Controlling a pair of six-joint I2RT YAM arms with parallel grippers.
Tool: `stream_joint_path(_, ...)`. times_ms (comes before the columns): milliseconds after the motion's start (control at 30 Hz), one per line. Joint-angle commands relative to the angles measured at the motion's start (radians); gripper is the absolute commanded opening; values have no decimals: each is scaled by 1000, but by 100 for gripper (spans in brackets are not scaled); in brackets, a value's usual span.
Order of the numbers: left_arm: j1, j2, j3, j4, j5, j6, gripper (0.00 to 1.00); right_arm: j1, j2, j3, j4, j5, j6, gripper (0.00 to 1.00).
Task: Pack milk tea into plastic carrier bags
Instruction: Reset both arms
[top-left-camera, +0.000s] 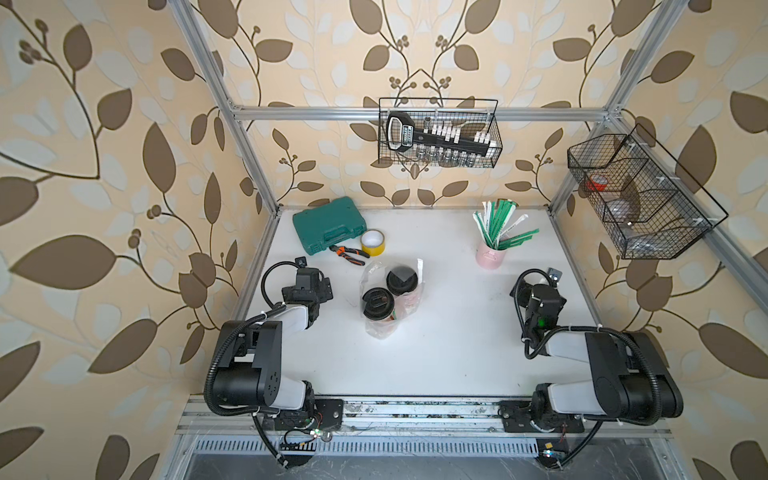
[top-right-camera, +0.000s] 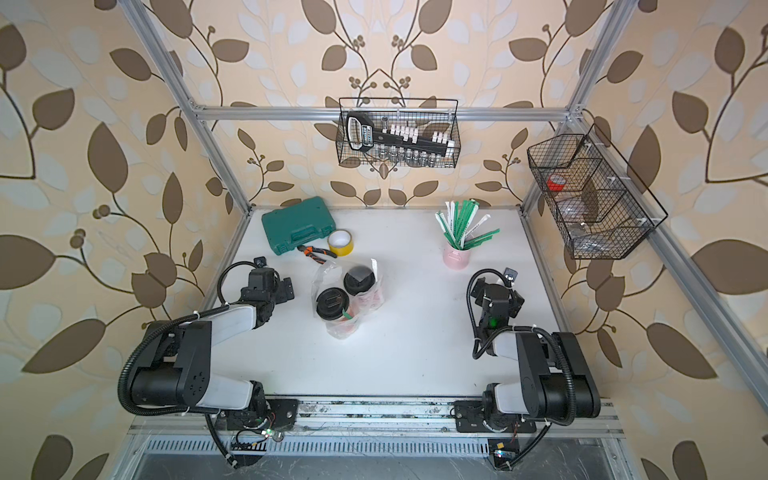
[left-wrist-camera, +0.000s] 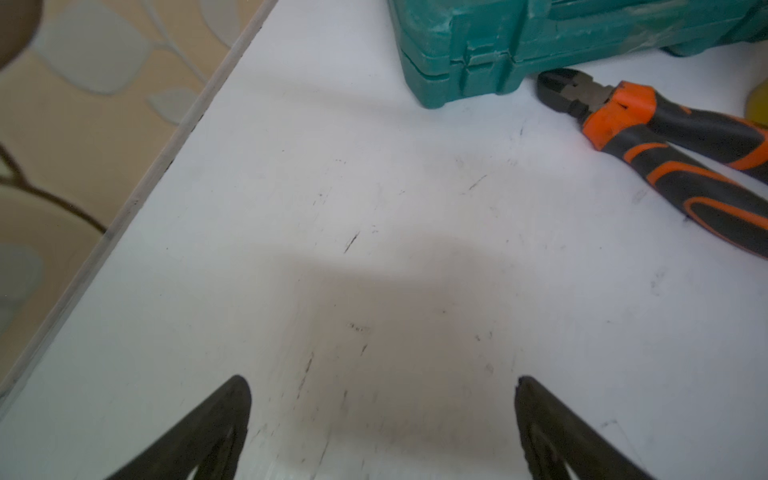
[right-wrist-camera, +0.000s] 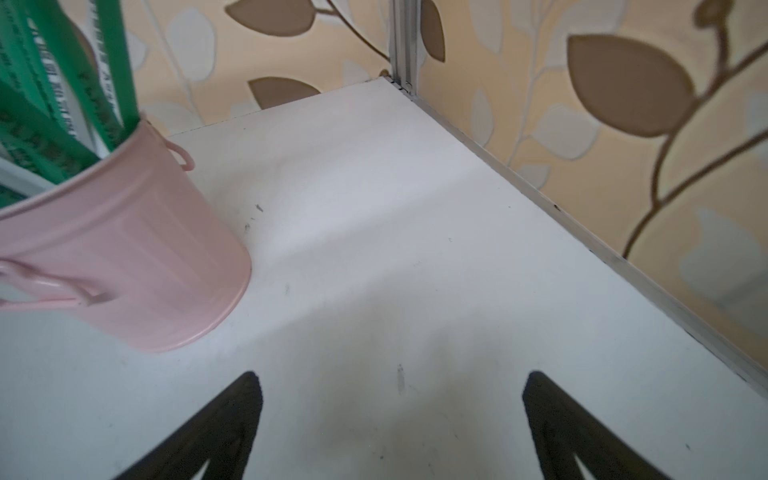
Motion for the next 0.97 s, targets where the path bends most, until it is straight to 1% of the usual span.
stream_joint_path(0, 25, -11, 26, 86, 124, 67, 99, 25, 36, 12, 197, -119, -112, 100)
stream_joint_path(67, 27, -49, -16, 130, 143, 64, 99, 19, 30, 7, 195, -131, -103, 99)
stream_joint_path(133, 27, -94, -77, 208, 209, 29, 99, 19, 41, -9, 230, -197, -128, 100)
stream_joint_path(167, 27, -110, -124, 284, 260, 4, 99, 19, 84, -48, 356, -228, -152, 100)
stream_joint_path(200, 27, -89, -177, 426, 298, 24, 99, 34, 109, -66, 436, -197, -165, 100)
stream_joint_path(233, 38, -54, -187, 475, 298, 11, 99, 41, 78, -48, 341, -180, -156, 100)
stream_joint_path(267, 50, -16, -157, 457, 328, 15, 99, 28, 71, -37, 304, -195, -143, 100)
stream_joint_path(300, 42, 35, -98, 375, 372, 50, 99, 23, 94, -49, 372, -205, -150, 100)
stream_joint_path(333, 19, 75, -61, 354, 342, 73, 99, 24, 89, -49, 361, -203, -149, 100)
stream_joint_path(367, 7, 64, -58, 330, 340, 72, 99, 23, 70, -41, 312, -200, -141, 99)
stream_joint_path(467, 7, 67, -87, 387, 323, 66, 99, 24, 69, -45, 323, -201, -141, 100)
stream_joint_path(700, 4, 55, -96, 387, 321, 69, 99, 25, 71, -44, 325, -202, -146, 100)
stream_joint_path(767, 4, 56, -95, 387, 319, 69, 99, 36, 78, -43, 329, -233, -173, 100)
stream_joint_path(933, 4, 54, -96, 390, 319, 69, 99, 18, 71, -38, 310, -270, -165, 100)
